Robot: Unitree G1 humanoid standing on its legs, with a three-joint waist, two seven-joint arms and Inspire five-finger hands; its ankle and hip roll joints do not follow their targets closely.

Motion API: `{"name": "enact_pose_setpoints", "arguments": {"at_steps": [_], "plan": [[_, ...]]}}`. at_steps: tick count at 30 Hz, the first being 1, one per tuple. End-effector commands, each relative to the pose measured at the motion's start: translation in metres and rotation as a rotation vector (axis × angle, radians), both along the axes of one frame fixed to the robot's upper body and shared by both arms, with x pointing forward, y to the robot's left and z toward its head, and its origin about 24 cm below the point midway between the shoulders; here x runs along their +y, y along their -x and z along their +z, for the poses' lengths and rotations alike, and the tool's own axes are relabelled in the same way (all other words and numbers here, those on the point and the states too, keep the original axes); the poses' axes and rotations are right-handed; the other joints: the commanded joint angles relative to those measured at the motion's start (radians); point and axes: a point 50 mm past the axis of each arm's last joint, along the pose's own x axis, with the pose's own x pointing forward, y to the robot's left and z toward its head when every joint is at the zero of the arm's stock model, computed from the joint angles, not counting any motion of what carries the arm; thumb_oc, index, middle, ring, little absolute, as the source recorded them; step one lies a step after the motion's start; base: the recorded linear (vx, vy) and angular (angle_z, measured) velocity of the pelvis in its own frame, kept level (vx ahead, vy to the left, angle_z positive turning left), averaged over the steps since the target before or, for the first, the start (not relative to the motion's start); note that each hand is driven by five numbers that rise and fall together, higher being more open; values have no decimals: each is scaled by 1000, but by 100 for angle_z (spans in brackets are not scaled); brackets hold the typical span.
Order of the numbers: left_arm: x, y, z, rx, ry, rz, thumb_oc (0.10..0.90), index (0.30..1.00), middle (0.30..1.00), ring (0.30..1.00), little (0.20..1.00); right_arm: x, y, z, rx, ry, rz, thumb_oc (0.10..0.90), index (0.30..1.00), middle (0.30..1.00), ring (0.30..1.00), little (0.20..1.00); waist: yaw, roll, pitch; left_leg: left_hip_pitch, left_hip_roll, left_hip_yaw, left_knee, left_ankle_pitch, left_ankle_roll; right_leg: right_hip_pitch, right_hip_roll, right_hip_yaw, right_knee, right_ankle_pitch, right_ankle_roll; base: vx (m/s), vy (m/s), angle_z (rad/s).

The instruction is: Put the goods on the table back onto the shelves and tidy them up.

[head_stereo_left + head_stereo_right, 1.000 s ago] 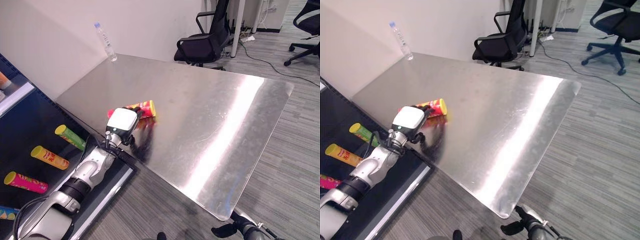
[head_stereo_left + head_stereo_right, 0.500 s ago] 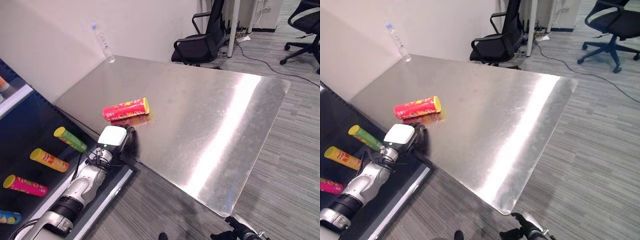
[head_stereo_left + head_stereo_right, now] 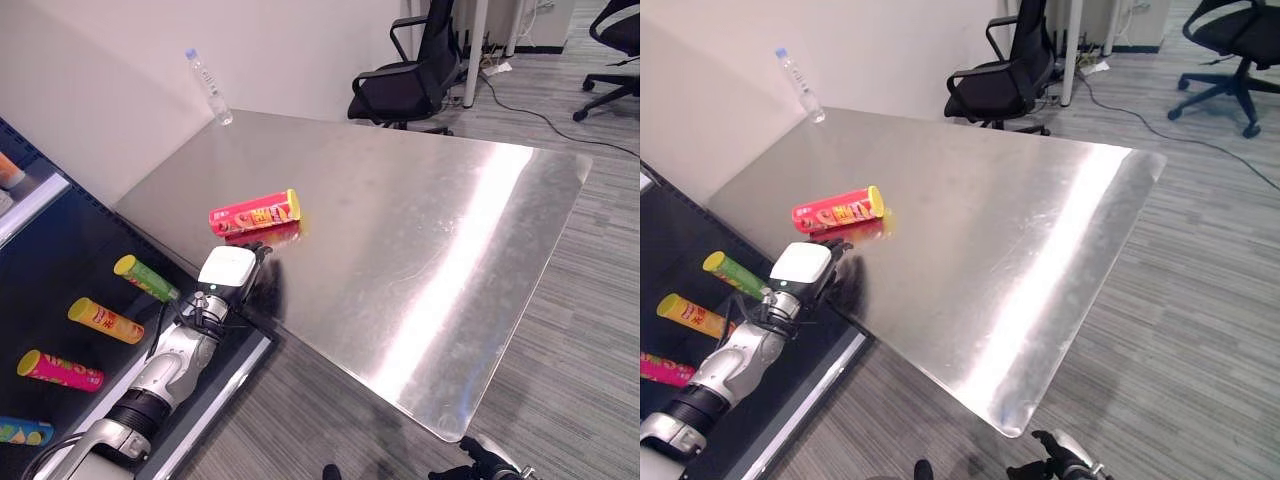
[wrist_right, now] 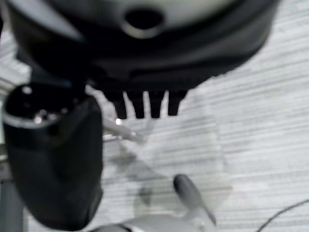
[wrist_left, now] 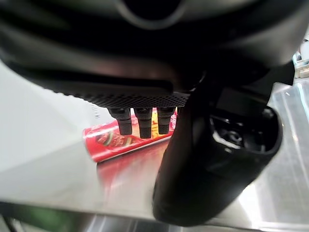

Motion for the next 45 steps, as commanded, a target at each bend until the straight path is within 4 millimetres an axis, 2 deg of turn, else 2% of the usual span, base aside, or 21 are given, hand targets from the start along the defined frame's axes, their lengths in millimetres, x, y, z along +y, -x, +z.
{"name": "enact_pose_setpoints", "arguments": {"at_steps": [1,2,6,8,9,10,11,12,13,15,18,20,21,26,31,33,34,35,39,45], "plan": [[12,-14,29,-133,71,55,800,900,900,900,900,9,-19,9,-107,-18,58,800,900,900,900,900,25,-19,-9,-95,-20,6,99,-98,19,-5,-6,2,28,-29,26,2,1,5],[18,-4,20,-116,111,80,800,900,900,900,900,10,-22,10,-121,-19,58,800,900,900,900,900,32,-21,-8,-99,-23,5,102,-99,20,-9,-6,1,28,-27,27,-5,4,6],[26,4,16,-128,152,116,800,900,900,900,900,11,-20,8,-113,-22,60,800,900,900,900,900,40,-22,-10,-106,-27,2,104,-100,21,-11,-6,-1,26,-26,27,3,1,2],[36,13,16,-146,170,154,800,900,900,900,900,13,-17,6,-105,-25,56,800,900,900,900,900,45,-23,-10,-108,-27,1,105,-102,21,-13,-7,-2,25,-25,28,5,4,2],[26,8,111,-438,258,35,800,900,900,900,900,7,0,-2,-42,-22,3,800,900,900,900,900,53,-11,-19,-108,-30,-4,102,-96,23,-14,-7,-9,23,-25,30,0,0,0],[26,9,111,-437,258,36,800,900,900,900,900,7,-1,-2,-42,-22,4,800,900,900,900,900,52,-12,-19,-108,-31,-4,102,-96,23,-13,-7,-9,22,-25,30,31,34,1],[29,10,126,-489,280,28,800,900,900,900,900,4,9,-7,13,-17,-23,800,900,900,900,900,64,-4,-27,-107,-34,-8,102,-94,23,-12,-8,-15,21,-25,30,-2,50,22],[47,25,147,-588,316,59,800,900,900,900,900,2,14,-8,45,-20,-28,800,900,900,900,900,85,6,-35,-110,-38,-18,100,-82,23,-13,-11,-28,17,-16,31,31,42,26],[49,27,147,-585,316,63,800,900,900,900,900,3,14,-8,48,-19,-23,800,900,900,900,900,80,5,-37,-106,-39,-19,98,-91,20,-8,-12,-27,15,-23,32,25,38,23],[68,39,164,-674,353,102,800,900,900,900,900,1,20,-9,64,-26,-38,800,900,900,900,900,98,13,-45,-105,-39,-23,100,-83,13,0,-15,-39,11,-22,32,31,15,7],[86,51,190,-803,367,129,800,900,900,900,900,-4,21,-8,78,-21,-44,800,900,900,900,900,112,22,-54,-106,-36,-26,101,-71,4,9,-17,-58,9,-23,33,0,3,15],[89,54,198,-836,373,131,800,900,900,900,900,-4,20,-9,82,-23,-44,800,900,900,900,900,113,24,-56,-106,-35,-28,100,-69,1,12,-17,-65,8,-25,32,10,0,31],[96,61,214,-901,367,125,800,900,900,900,900,-5,17,-7,78,-22,-37,800,900,900,900,900,116,32,-62,-100,-36,-28,93,-66,-1,20,-18,-79,7,-29,33,20,0,34],[98,67,226,-945,349,116,800,900,900,900,900,-6,14,-6,74,-24,-25,800,900,900,900,900,113,41,-64,-90,-37,-28,80,-65,-3,26,-24,-92,6,-31,38,15,16,19],[83,47,226,-854,372,40,800,900,900,900,900,-3,14,-8,97,-26,-2,800,900,900,900,900,94,47,-67,-79,-41,-19,59,-71,6,20,-28,-86,6,-27,44,27,17,6],[64,28,229,-812,397,-29,800,900,900,900,900,-1,14,-8,102,-26,7,800,900,900,900,900,80,41,-67,-78,-40,-14,52,-74,11,15,-27,-81,6,-24,46,45,-1,3],[43,9,231,-764,429,-87,800,900,900,900,900,-2,14,-8,101,-22,12,800,900,900,900,900,61,35,-63,-80,-39,-8,47,-78,14,6,-28,-77,6,-20,49,0,0,0],[42,8,231,-764,429,-91,800,900,900,900,900,-3,14,-7,100,-23,9,800,900,900,900,900,63,34,-63,-80,-40,-8,47,-78,14,6,-28,-77,6,-20,49,0,0,0],[9,-20,238,-723,463,-156,800,900,900,900,900,-4,17,-7,106,-15,26,800,900,900,900,900,34,29,-53,-84,-36,3,41,-86,20,-8,-25,-66,7,-18,51,15,1,-15],[-17,-43,236,-655,454,-177,800,900,900,900,900,-6,20,-6,119,-6,41,800,900,900,900,900,19,29,-40,-85,-33,18,40,-91,24,-23,-24,-49,8,-11,56,10,5,-14]]}}
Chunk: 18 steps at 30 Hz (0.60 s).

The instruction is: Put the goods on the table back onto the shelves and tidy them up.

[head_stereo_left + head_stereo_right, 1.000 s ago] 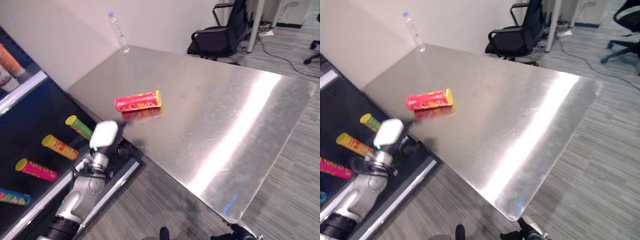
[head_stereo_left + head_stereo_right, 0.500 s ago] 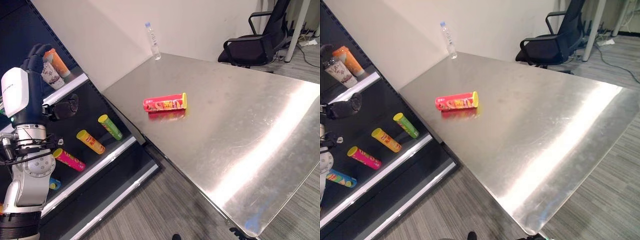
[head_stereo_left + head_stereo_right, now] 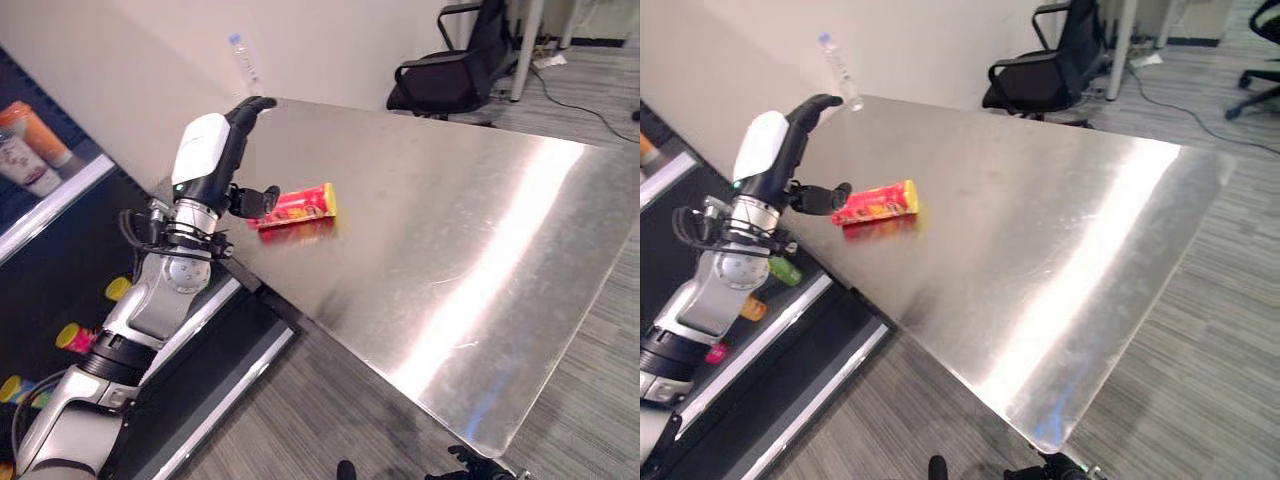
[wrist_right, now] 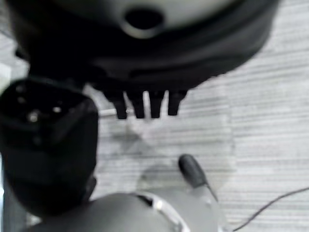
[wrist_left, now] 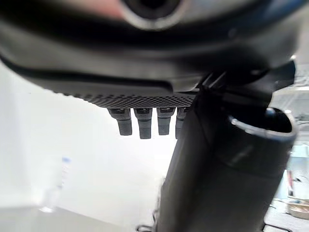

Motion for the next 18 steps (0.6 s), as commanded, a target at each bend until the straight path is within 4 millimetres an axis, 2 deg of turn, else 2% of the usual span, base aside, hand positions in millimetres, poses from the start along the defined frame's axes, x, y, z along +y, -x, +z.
{"name": "enact_pose_setpoints", "arguments": {"at_steps": [1,8,18], "plan": [[11,-8,82,-265,52,84,800,900,900,900,900,-4,8,2,13,3,37,800,900,900,900,900,30,-8,-6,-63,11,50,97,-112,20,-10,9,27,7,-4,17,21,4,-23],[1,-22,70,-173,-6,92,800,900,900,900,900,-4,11,1,21,2,30,800,900,900,900,900,17,-8,4,-63,17,64,100,-118,24,-17,12,41,9,-4,16,10,2,-5],[6,-42,55,-61,-71,175,800,900,900,900,900,0,1,2,14,-3,74,800,900,900,900,900,6,-8,7,-55,11,63,95,-127,36,-22,11,63,11,-3,16,6,0,-2]]}}
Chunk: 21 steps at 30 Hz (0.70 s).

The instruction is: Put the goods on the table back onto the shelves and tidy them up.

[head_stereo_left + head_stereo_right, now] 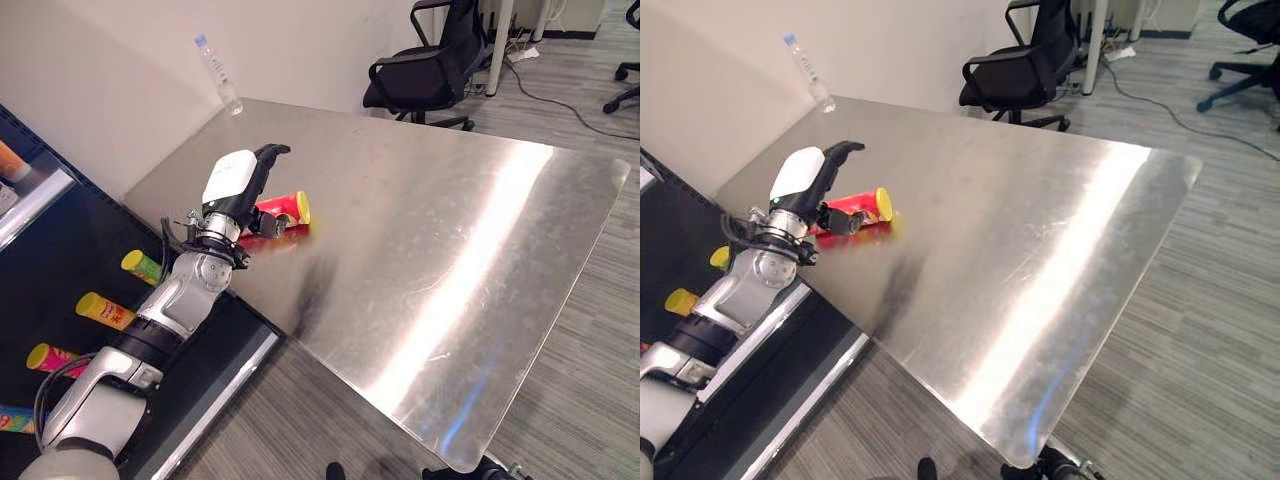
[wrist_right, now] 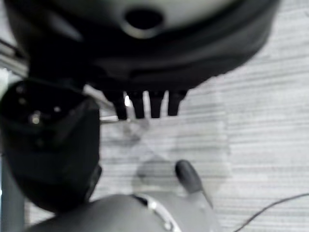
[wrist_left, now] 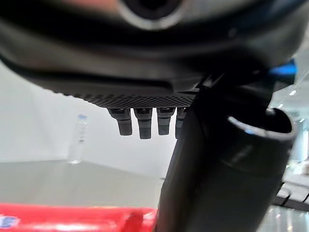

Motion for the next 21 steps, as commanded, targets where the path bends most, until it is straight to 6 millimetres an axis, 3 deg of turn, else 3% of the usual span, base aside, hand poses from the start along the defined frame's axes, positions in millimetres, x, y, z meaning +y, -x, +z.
{"name": "enact_pose_setpoints", "arguments": {"at_steps": [1,21], "plan": [[4,-17,88,-248,8,66,800,900,900,900,900,-10,6,4,13,11,27,800,900,900,900,900,20,48,-14,-48,-5,43,35,-128,37,-37,-1,42,10,-3,16,17,2,-5],[44,-44,59,-17,-217,296,800,900,900,900,900,-11,12,4,36,4,60,800,900,900,900,900,-22,52,4,-39,-3,67,8,-126,41,-63,1,72,15,4,21,11,4,0]]}}
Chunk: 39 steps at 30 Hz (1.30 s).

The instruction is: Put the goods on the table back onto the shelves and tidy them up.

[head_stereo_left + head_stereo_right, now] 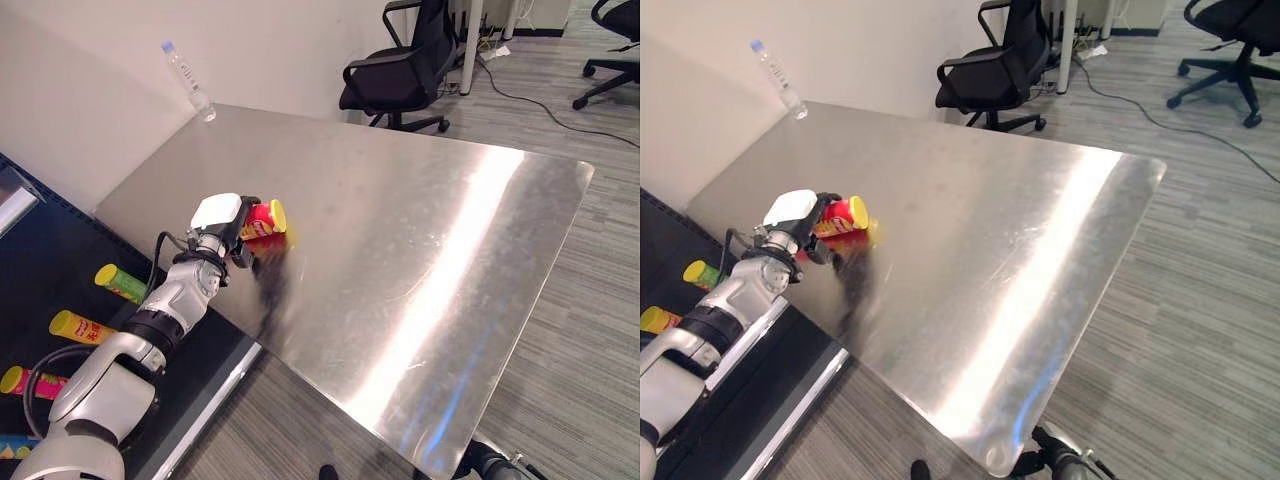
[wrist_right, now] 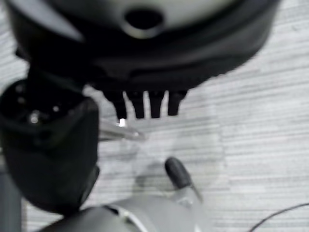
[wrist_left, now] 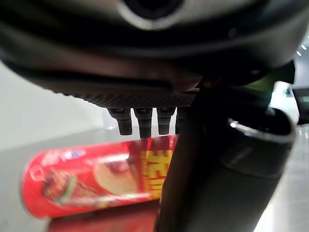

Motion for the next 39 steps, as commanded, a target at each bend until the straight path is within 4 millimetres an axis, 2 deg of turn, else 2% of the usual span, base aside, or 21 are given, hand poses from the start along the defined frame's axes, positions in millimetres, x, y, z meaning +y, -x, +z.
{"name": "enact_pose_setpoints", "arguments": {"at_steps": [1,5,6,7,8,9,12,13,14,16,22,27,28,29,31,33,34,36,37,38,39], "plan": [[9,-20,97,-277,3,81,800,900,900,900,900,-5,27,-5,78,-8,39,800,900,900,900,900,34,48,-7,-70,-9,25,74,-194,23,27,17,33,16,-47,70,1,11,-5],[12,-23,86,-209,-47,107,800,900,900,900,900,-9,25,-3,60,-8,19,800,900,900,900,900,20,56,1,-72,-11,30,65,-191,23,13,13,40,17,-39,75,-22,32,-3],[13,-24,72,-158,-50,124,800,900,900,900,900,-9,24,-3,56,-12,13,800,900,900,900,900,15,56,4,-70,-11,32,60,-191,24,10,14,45,17,-37,75,-14,14,-9],[13,-24,72,-158,-50,124,800,900,900,900,900,-9,24,-3,56,-12,13,800,900,900,900,900,15,56,4,-70,-11,33,60,-191,24,10,14,45,17,-37,75,-17,5,-9],[15,-23,53,-94,-55,144,800,900,900,900,900,-8,23,-3,53,-17,10,800,900,900,900,900,7,52,8,-69,-10,36,59,-193,25,7,15,52,18,-36,75,-14,21,-15],[14,-15,6,34,-21,180,800,900,900,900,900,-9,20,-1,26,-22,-9,800,900,900,900,900,-15,45,16,-65,-8,45,59,-201,26,1,15,76,19,-33,74,-12,29,-17],[10,-12,-11,78,-5,197,800,900,900,900,900,-10,18,1,9,-23,-8,800,900,900,900,900,-35,41,22,-61,-7,56,56,-205,26,-8,17,93,20,-29,76,0,27,-19],[10,-12,-11,78,-5,196,800,900,900,900,900,-10,18,2,9,-23,-8,800,900,900,900,900,-34,41,22,-61,-7,57,56,-205,26,-8,17,94,20,-29,76,3,35,-27],[9,-10,-22,111,1,208,582,573,573,573,573,-13,17,3,-1,-20,-12,800,900,900,900,900,-51,37,25,-58,-7,67,51,-207,26,-15,17,108,19,-24,78,3,24,-26],[9,-8,-29,131,-5,211,400,300,300,300,300,-14,17,5,-13,-20,-15,800,900,900,900,900,-65,33,27,-57,-7,76,45,-207,28,-29,18,124,22,-18,80,-16,45,-24],[13,-5,-31,100,30,218,400,300,300,300,300,-17,22,7,-22,-19,-24,800,900,900,900,900,-75,22,18,-52,-5,93,35,-213,35,-51,19,152,30,-9,85,-19,19,-24],[25,-4,-14,-43,100,222,400,300,300,300,300,-14,25,6,-45,-37,-52,800,900,900,900,900,-54,10,0,-48,-6,83,37,-218,38,-47,16,150,32,-10,86,-9,-5,1],[27,-2,-9,-89,125,211,400,300,300,300,300,-12,26,5,-49,-43,-58,800,900,900,900,900,-46,6,-5,-48,-8,77,38,-220,39,-46,16,147,33,-11,86,-36,-27,4],[31,2,5,-186,185,183,400,300,300,300,300,-9,27,4,-61,-57,-78,800,900,900,900,900,-25,0,-13,-48,-10,66,39,-221,41,-41,16,141,32,-13,85,-30,-34,4],[37,9,8,-234,230,178,400,300,300,300,300,-7,28,3,-65,-66,-89,800,900,900,900,900,-15,-4,-20,-47,-12,59,39,-221,42,-37,16,134,29,-13,85,-7,-9,-4],[50,24,15,-330,324,171,400,300,300,300,300,-4,30,2,-70,-83,-110,800,900,900,900,900,6,-13,-30,-47,-14,48,40,-221,43,-30,17,123,27,-14,84,-31,-26,13],[66,45,22,-438,488,176,400,300,300,300,300,-1,31,0,-77,-97,-135,800,900,900,900,900,32,-23,-40,-48,-16,37,42,-214,45,-24,19,111,27,-10,80,-13,-36,28],[72,57,20,-464,539,178,400,300,300,300,300,1,33,-1,-70,-102,-145,800,900,900,900,900,41,-26,-51,-45,-18,29,39,-219,44,-19,19,105,22,-16,80,12,-27,11],[80,76,21,-527,705,159,400,300,300,300,300,4,34,-4,-61,-114,-153,800,900,900,900,900,62,-36,-65,-44,-20,17,37,-217,44,-10,20,96,19,-16,78,5,-18,14],[80,76,21,-527,705,160,400,300,300,300,300,4,34,-4,-60,-113,-152,800,900,900,900,900,60,-36,-65,-44,-20,16,37,-217,44,-10,20,95,19,-16,78,1,-26,20],[86,88,26,-584,786,141,400,300,300,300,300,5,34,-4,-58,-116,-157,800,900,900,900,900,75,-43,-72,-43,-21,9,37,-216,44,-7,22,87,18,-16,77,-12,-30,40]]}}
